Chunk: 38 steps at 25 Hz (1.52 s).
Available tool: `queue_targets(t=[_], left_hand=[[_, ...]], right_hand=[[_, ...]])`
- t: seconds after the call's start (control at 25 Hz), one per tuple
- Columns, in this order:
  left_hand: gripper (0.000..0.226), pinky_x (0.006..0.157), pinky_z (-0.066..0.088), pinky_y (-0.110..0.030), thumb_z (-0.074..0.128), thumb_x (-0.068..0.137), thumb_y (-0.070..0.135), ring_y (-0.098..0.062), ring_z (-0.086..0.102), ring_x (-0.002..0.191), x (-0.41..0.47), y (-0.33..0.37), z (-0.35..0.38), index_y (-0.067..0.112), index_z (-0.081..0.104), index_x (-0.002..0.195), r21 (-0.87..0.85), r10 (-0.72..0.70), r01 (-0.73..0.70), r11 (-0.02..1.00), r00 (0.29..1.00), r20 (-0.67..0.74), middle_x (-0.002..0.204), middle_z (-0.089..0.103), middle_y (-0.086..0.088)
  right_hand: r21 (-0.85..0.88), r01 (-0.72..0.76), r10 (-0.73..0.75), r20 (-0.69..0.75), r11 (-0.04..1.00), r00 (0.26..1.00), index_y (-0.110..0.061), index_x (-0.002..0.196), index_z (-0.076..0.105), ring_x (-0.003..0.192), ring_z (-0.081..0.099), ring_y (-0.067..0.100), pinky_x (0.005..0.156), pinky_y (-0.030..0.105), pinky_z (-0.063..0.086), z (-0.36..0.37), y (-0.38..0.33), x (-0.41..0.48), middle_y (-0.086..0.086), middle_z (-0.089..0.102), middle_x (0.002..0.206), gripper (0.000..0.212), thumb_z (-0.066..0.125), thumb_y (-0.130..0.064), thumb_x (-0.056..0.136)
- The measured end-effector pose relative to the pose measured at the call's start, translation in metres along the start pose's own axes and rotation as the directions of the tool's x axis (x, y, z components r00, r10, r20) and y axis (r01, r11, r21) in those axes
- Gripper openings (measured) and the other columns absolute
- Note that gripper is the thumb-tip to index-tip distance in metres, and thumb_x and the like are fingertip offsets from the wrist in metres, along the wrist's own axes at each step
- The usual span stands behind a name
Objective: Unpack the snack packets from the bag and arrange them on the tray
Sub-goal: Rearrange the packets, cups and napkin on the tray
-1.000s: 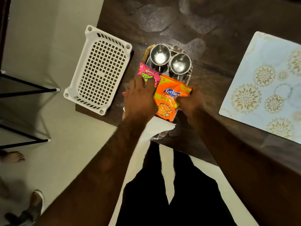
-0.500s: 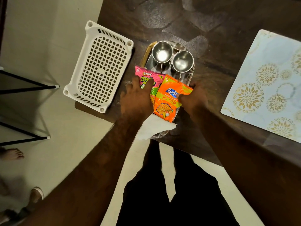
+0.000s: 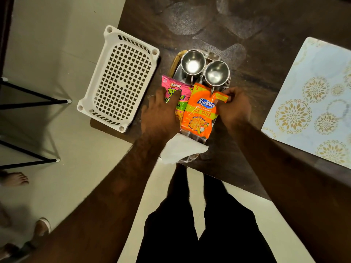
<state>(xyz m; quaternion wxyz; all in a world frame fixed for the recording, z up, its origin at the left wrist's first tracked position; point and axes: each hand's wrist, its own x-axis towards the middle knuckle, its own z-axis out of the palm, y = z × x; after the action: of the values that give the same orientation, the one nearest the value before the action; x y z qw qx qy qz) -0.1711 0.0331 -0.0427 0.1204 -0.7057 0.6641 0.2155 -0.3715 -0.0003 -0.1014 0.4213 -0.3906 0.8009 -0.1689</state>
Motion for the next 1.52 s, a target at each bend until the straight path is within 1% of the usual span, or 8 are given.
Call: queue_targets(t=[0.16,0.28,0.56,0.76,1.0,1.24,1.44,1.52], left_hand=[[0.048,0.084,0.050,-0.047,0.055,0.082,0.027,-0.038,0.056,0.107,-0.016,-0.010,-0.006,0.012,0.049,0.128,-0.136,-0.135,0.111,0.985,0.974,-0.181,0.124,0.052,-0.018],[0.033,0.081,0.052,-0.047,0.056,0.084,0.023,-0.037,0.059,0.100,-0.042,-0.016,-0.005,0.008,0.052,0.114,-0.337,-0.374,0.325,0.884,0.923,-0.089,0.113,0.057,-0.015],[0.052,0.088,0.054,-0.045,0.066,0.088,0.027,-0.035,0.062,0.115,-0.088,-0.016,0.017,0.008,0.046,0.132,-0.639,-0.627,0.746,0.190,0.593,0.506,0.123,0.061,-0.011],[0.067,0.094,0.051,-0.044,0.069,0.087,0.033,-0.032,0.057,0.116,-0.081,-0.002,0.032,0.007,0.035,0.138,-0.622,-0.576,0.750,-0.225,0.412,0.706,0.134,0.053,-0.015],[0.075,0.095,0.054,-0.048,0.074,0.077,0.037,-0.032,0.054,0.108,-0.069,-0.004,0.050,0.006,0.038,0.136,-0.586,-0.667,0.748,-0.313,0.267,0.696,0.136,0.048,-0.014],[0.060,0.098,0.052,-0.048,0.073,0.082,0.028,-0.036,0.053,0.121,-0.076,-0.006,0.060,0.013,0.050,0.135,-0.561,-0.473,0.668,-0.489,0.338,0.814,0.133,0.054,-0.012],[0.059,0.098,0.053,-0.055,0.074,0.083,0.024,-0.036,0.050,0.122,-0.078,-0.005,0.063,0.015,0.049,0.135,-0.569,-0.469,0.630,-0.529,0.342,0.815,0.130,0.050,-0.010],[0.056,0.096,0.054,-0.056,0.074,0.082,0.022,-0.036,0.050,0.120,-0.080,-0.007,0.064,0.014,0.051,0.132,-0.581,-0.490,0.631,-0.514,0.340,0.803,0.128,0.051,-0.010]], right_hand=[[-0.028,0.010,-0.011,-0.012,1.000,1.000,-0.023,0.113,0.069,0.082,0.062,0.009,0.060,0.015,0.038,-0.013,-0.004,0.007,0.002,0.073,0.107,0.035,0.066,-0.008,0.082],[-0.049,0.025,-0.026,-0.019,0.998,0.999,-0.025,0.111,0.071,0.096,0.070,0.016,0.076,0.019,0.046,-0.027,-0.025,0.012,0.007,0.073,0.120,0.038,0.055,-0.004,0.083],[-0.145,0.215,-0.192,0.160,0.966,0.968,-0.019,0.122,0.072,0.116,0.068,0.027,0.090,0.031,0.051,-0.042,-0.094,0.042,0.011,0.070,0.127,0.048,0.053,-0.009,0.080],[-0.274,0.356,-0.264,0.322,0.893,0.909,-0.024,0.127,0.071,0.124,0.066,0.028,0.109,0.040,0.053,-0.010,-0.121,0.073,0.009,0.070,0.132,0.042,0.057,-0.037,0.089],[-0.315,0.329,-0.151,0.478,0.890,0.866,-0.014,0.115,0.071,0.114,0.066,0.033,0.099,0.043,0.053,0.023,-0.120,0.113,0.018,0.067,0.123,0.055,0.046,-0.058,0.093],[-0.309,0.341,-0.148,0.512,0.888,0.846,-0.029,0.100,0.063,0.107,0.049,0.020,0.093,0.035,0.037,0.027,-0.120,0.120,0.005,0.050,0.116,0.036,0.044,-0.060,0.097],[-0.305,0.332,-0.151,0.492,0.892,0.857,-0.020,0.115,0.073,0.136,0.058,0.034,0.118,0.046,0.044,0.024,-0.117,0.116,0.015,0.064,0.135,0.051,0.044,-0.058,0.098],[-0.311,0.322,-0.141,0.485,0.894,0.863,-0.021,0.109,0.071,0.124,0.058,0.028,0.113,0.042,0.045,0.020,-0.112,0.111,0.011,0.062,0.132,0.047,0.045,-0.059,0.100]])
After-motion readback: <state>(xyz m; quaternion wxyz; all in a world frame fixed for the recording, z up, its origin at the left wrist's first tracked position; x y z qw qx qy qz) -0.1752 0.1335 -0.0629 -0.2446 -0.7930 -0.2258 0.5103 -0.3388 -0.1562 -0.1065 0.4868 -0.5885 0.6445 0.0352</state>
